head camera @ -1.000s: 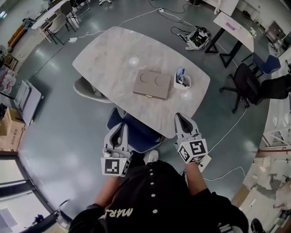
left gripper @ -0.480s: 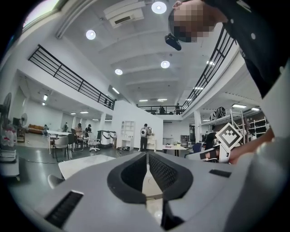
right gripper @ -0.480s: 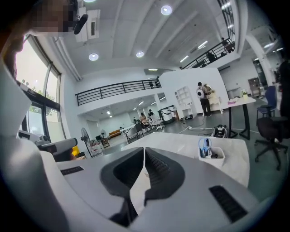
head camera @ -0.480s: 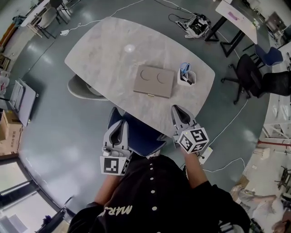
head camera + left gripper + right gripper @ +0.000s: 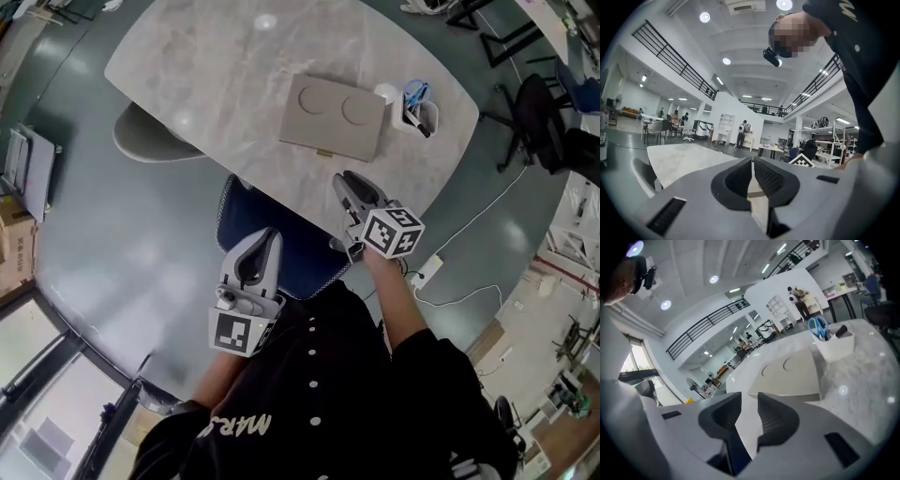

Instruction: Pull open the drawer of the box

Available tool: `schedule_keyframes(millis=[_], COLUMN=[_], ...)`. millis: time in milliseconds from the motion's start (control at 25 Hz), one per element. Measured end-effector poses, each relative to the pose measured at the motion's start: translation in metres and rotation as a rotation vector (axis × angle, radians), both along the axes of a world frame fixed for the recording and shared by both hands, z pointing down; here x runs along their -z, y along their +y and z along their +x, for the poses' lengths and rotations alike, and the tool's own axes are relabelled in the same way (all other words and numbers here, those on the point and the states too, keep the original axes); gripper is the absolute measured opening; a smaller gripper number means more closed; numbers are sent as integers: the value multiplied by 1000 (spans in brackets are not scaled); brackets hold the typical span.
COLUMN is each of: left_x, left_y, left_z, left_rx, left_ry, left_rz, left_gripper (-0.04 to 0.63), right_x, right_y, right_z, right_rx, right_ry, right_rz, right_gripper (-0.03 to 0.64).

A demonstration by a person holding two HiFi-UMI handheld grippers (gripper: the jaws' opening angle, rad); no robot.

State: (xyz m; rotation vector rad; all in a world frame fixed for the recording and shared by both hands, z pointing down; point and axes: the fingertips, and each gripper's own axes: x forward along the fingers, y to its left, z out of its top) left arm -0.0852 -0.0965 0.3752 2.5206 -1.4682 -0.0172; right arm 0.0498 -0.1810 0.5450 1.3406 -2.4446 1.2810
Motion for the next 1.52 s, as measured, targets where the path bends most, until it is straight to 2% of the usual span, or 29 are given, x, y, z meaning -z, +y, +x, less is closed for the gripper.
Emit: schedule_keyframes(millis=[280,400,560,880,960,1120,1360,1520], left_x=[-43,-55,-68,-88,-91,-97,-99,-98], left_y=[-11,-14,-14,-17,-17,-16,-13,-11], left_z=[3,6,12,16,17,19,19,19], left_rx=[-48,-64,-100,-109,-114,-115,-117,-113], left_ry=[7,12,1,-4,-14,-15,-13,-15], left_rz=[-113,-135,-157,-204,-207,-225,-237,-242], left_gripper=[25,25,25,25,25,25,25,25], right_x=[-78,-96,-110,-117,-120,-124,-122,-122], right_y=[-29,-34,-38,-50,-50,-53,-53,-50], right_z=[-2,-1,-5,-10,-9,-10,-12,-12], right_rx=[-99,-125,-145,-160,-167,-163,-167,-159], right_ry=[-137,-217,-294,-405,-409,-439,-482,-470], right_rz=[-215,-265,-314,-341,-363,-394,-399,-395], right_gripper=[77,52,57,57,33,31,28,28])
